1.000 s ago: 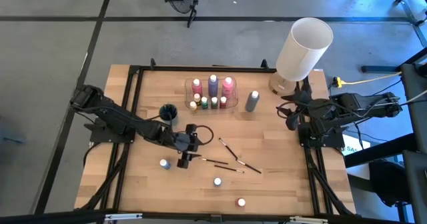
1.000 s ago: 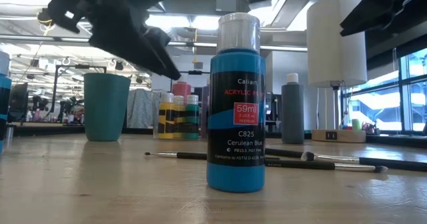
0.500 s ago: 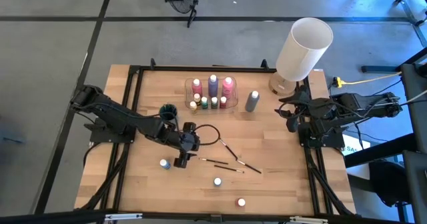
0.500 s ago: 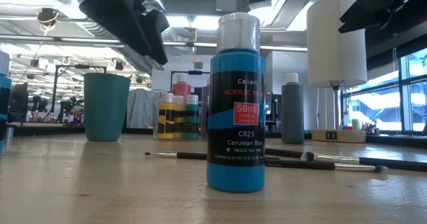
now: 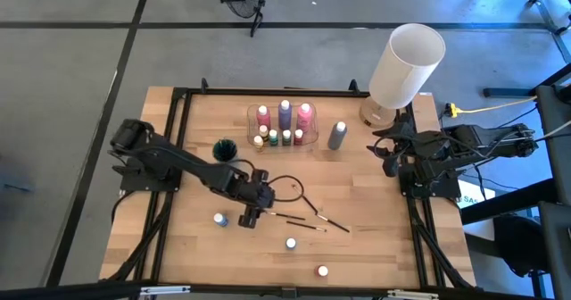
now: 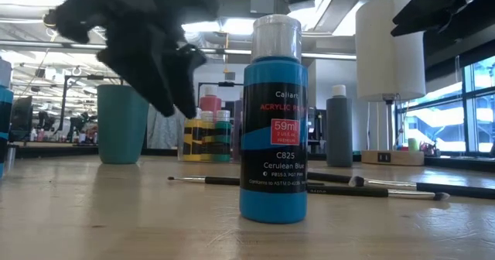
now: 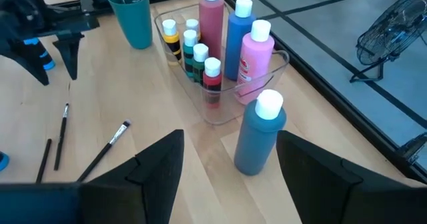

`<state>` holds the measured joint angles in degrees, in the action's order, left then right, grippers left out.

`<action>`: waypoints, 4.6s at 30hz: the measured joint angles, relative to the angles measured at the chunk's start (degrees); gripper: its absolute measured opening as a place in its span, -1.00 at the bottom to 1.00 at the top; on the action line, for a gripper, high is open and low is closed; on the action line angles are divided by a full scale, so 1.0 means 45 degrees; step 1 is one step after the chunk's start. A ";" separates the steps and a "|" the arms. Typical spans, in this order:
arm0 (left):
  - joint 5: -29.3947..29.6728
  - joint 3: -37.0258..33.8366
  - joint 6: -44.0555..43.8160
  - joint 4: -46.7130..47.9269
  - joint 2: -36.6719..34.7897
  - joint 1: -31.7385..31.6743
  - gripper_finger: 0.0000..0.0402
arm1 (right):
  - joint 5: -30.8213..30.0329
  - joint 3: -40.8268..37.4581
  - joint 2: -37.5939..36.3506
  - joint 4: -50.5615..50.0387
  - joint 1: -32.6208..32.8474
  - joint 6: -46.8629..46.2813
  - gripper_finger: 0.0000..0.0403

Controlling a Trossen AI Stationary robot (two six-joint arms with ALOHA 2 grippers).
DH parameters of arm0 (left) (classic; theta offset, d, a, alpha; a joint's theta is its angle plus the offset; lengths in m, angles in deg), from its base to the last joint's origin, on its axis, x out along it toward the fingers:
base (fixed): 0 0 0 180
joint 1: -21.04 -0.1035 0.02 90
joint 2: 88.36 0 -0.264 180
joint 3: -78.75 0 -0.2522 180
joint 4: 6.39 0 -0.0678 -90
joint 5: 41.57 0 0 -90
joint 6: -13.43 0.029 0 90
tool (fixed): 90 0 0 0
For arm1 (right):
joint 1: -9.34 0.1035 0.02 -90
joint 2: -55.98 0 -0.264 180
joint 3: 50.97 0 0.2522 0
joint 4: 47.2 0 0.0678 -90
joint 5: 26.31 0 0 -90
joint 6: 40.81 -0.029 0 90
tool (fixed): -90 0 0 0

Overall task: Pick & Place Paint Supplies
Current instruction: Put the black paint brush into the green cup

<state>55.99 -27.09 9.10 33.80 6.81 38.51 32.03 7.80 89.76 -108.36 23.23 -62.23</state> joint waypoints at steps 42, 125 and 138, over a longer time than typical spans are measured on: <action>-0.0968 0.1530 -0.1323 0.1037 0.2088 0.0012 0.11 | 0.2199 -0.0005 0.0423 0.0211 0.0002 -0.0387 0.20; -0.0637 0.1545 -0.3048 0.1139 0.3419 0.0170 0.11 | 0.3157 -0.0005 0.0423 -0.0061 0.0004 -0.0683 0.20; -0.0718 0.1535 -0.2995 0.1178 0.3419 0.0170 0.11 | 0.3183 -0.0005 0.0423 -0.0090 0.0005 -0.0720 0.20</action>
<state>52.76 -20.18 -4.37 39.10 22.20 39.28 46.35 7.78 91.66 -108.77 23.25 -65.47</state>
